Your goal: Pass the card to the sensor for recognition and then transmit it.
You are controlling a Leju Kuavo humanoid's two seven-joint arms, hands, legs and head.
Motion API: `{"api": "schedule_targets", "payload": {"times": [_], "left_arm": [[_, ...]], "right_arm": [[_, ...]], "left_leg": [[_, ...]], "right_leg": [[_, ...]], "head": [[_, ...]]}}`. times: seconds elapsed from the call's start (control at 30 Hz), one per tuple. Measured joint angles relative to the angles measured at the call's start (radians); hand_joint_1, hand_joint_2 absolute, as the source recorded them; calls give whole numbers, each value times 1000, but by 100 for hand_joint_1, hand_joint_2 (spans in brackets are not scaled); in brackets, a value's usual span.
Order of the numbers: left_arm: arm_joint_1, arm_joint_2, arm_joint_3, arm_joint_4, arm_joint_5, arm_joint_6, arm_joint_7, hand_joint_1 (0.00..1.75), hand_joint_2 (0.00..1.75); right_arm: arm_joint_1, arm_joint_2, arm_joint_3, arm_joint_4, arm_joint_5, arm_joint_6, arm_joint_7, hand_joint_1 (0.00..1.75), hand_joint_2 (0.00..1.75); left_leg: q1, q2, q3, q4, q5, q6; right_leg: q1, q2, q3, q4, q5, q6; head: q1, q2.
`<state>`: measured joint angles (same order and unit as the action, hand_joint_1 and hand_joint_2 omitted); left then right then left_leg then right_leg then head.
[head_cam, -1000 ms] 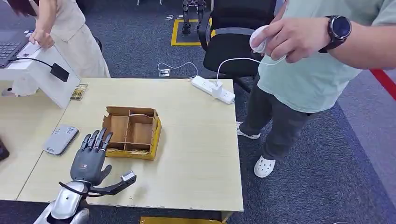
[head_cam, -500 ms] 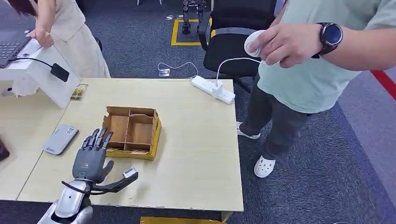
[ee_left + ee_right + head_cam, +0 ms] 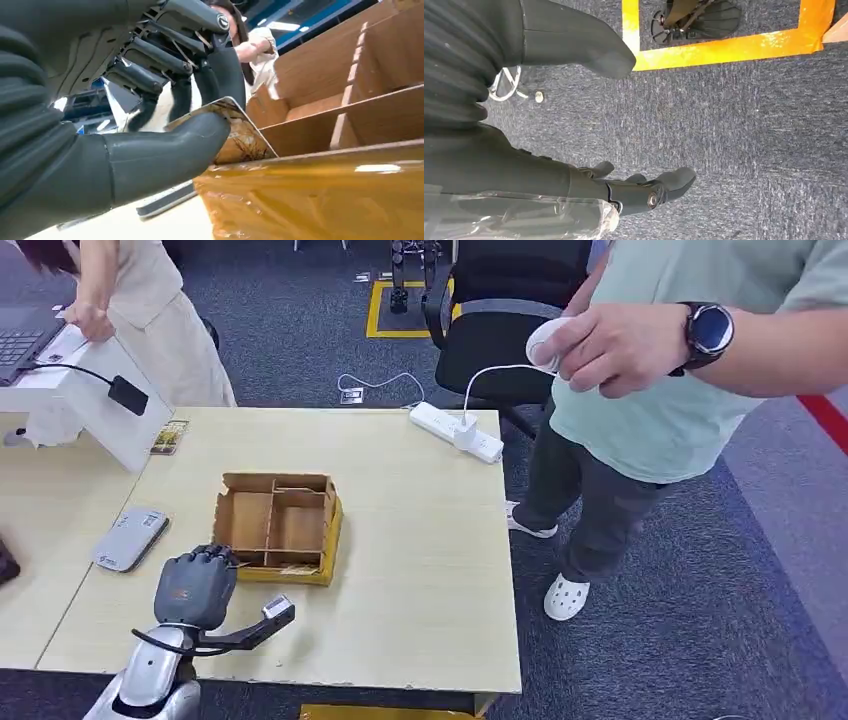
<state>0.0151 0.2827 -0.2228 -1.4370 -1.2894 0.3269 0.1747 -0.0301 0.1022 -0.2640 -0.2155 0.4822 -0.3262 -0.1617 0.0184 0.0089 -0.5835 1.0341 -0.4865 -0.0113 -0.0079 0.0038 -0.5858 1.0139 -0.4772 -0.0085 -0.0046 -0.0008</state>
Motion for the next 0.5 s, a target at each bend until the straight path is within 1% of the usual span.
{"api": "schedule_targets", "payload": {"times": [0.03,0.07,0.17,0.2,0.23,0.27,0.37,0.5], "left_arm": [[0,-1,0,0,0,0,0,131,175],[0,-2,1,0,0,1,0,124,175],[0,-2,1,0,10,1,-3,143,175],[1,-3,1,0,13,0,-3,154,175],[2,-5,2,0,15,0,-3,168,175],[4,-5,2,0,17,0,-5,175,175],[11,-9,2,0,31,8,-15,175,175],[17,-8,9,-1,63,39,-42,175,175]], "right_arm": [[0,0,-1,0,0,0,0,0,175],[1,0,-2,0,0,0,0,0,175],[1,1,-3,0,3,0,-3,0,175],[1,1,-5,0,3,0,-3,0,175],[1,1,-8,0,3,0,-5,0,175],[2,2,-10,-1,3,0,-6,0,175],[2,3,-14,-2,5,0,-9,0,175],[2,4,-16,-2,11,1,-14,0,175]], "left_leg": [[0,0,0,0,0,0],[0,0,0,0,0,0],[0,0,0,0,0,0],[0,0,0,0,0,0],[0,0,0,0,0,0],[0,0,0,0,0,0],[0,0,0,0,0,0],[0,0,0,0,0,0]], "right_leg": [[0,0,0,0,0,0],[0,0,0,0,0,0],[0,0,0,0,0,0],[0,0,0,0,0,0],[0,0,0,0,0,0],[0,0,0,0,0,0],[0,0,0,0,0,0],[0,0,0,0,0,0]], "head": [[0,0],[0,0],[0,0],[0,0],[0,0],[0,0],[0,0],[0,0]]}}
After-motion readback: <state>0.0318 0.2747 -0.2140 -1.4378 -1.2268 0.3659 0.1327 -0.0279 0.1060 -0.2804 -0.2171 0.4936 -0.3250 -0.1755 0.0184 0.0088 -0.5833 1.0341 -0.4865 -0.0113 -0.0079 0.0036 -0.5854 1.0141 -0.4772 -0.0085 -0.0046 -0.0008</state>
